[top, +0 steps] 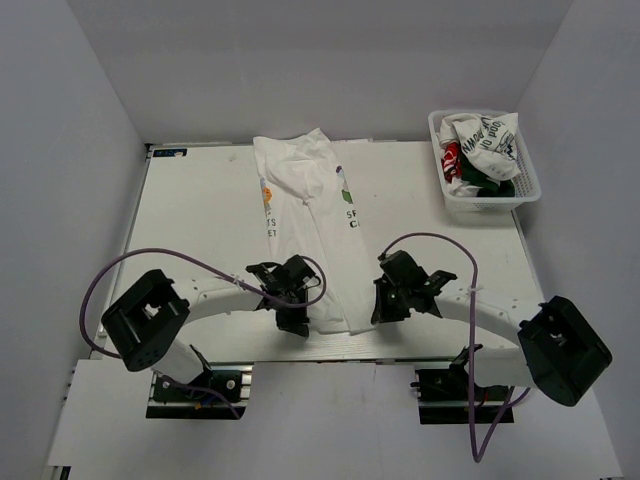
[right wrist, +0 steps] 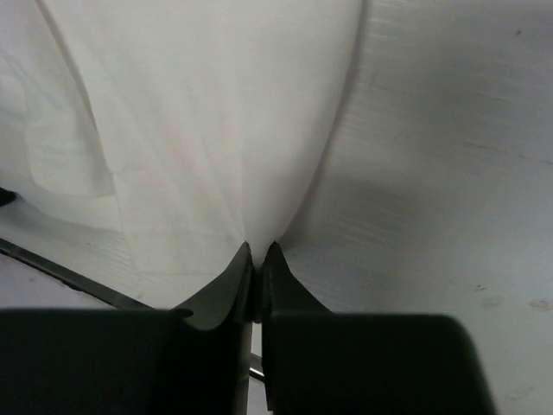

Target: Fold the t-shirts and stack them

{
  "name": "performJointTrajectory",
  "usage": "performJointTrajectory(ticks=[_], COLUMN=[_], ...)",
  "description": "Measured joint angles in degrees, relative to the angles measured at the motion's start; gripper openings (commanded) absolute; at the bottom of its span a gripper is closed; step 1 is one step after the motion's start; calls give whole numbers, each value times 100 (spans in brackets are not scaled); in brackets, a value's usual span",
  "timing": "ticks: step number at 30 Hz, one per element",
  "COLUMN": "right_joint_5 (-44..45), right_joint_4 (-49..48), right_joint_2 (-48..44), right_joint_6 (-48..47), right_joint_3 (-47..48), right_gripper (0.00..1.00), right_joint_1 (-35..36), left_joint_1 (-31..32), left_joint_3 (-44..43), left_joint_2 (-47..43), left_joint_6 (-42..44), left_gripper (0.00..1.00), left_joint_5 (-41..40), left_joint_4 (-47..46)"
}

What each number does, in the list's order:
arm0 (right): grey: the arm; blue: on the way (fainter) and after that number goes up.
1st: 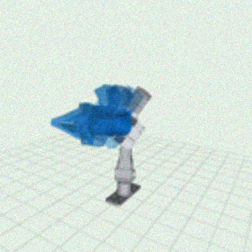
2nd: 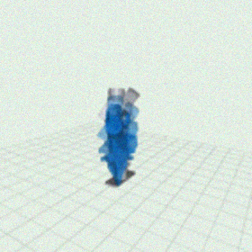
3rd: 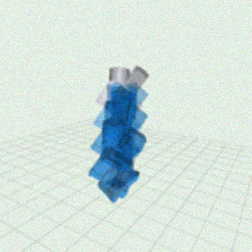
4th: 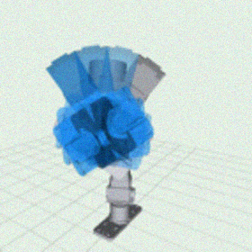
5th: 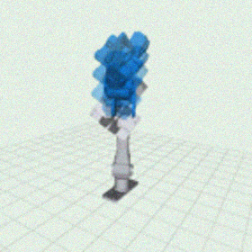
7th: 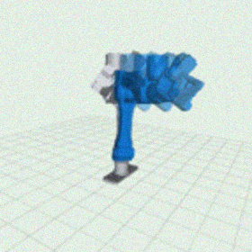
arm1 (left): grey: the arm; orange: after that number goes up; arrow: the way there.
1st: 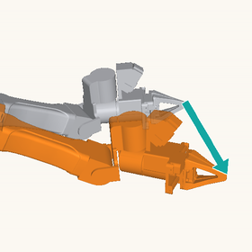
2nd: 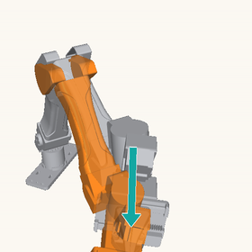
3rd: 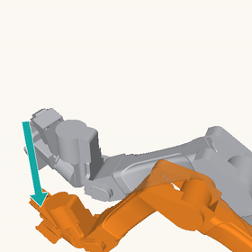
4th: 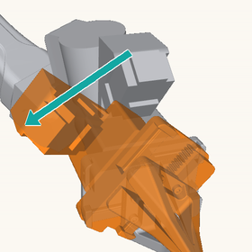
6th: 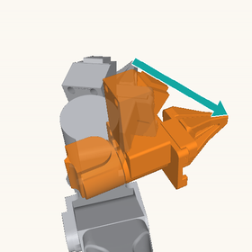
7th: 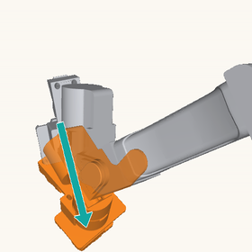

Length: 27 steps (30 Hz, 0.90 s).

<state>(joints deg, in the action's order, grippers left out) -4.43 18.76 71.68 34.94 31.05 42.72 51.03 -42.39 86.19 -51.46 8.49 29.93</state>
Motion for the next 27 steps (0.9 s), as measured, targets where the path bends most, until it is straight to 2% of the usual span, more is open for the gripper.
performJointTrajectory(ticks=[4,9,15,21,27], right_joint_5=[-109,-389,-251,396,820], right_joint_4=[92,400,586,627,339], right_joint_2=[-74,-680,-741,0,975], right_joint_6=[-66,-85,-90,-90,-103], right_joint_3=[-7,-129,7,1303,2695], right_gripper=[0,0,0,0,0], right_joint_1=[20,208,343,273,-50], left_joint_1=[96,363,496,151,-761], left_joint_3=[52,627,245,-828,-1665], left_joint_2=[-90,-758,-769,-684,46], left_joint_6=[-57,-219,-214,-177,90], left_gripper=[0,0,0,0,0], left_joint_5=[-44,101,-149,-1099,-1738], left_joint_4=[63,374,876,1115,1058])
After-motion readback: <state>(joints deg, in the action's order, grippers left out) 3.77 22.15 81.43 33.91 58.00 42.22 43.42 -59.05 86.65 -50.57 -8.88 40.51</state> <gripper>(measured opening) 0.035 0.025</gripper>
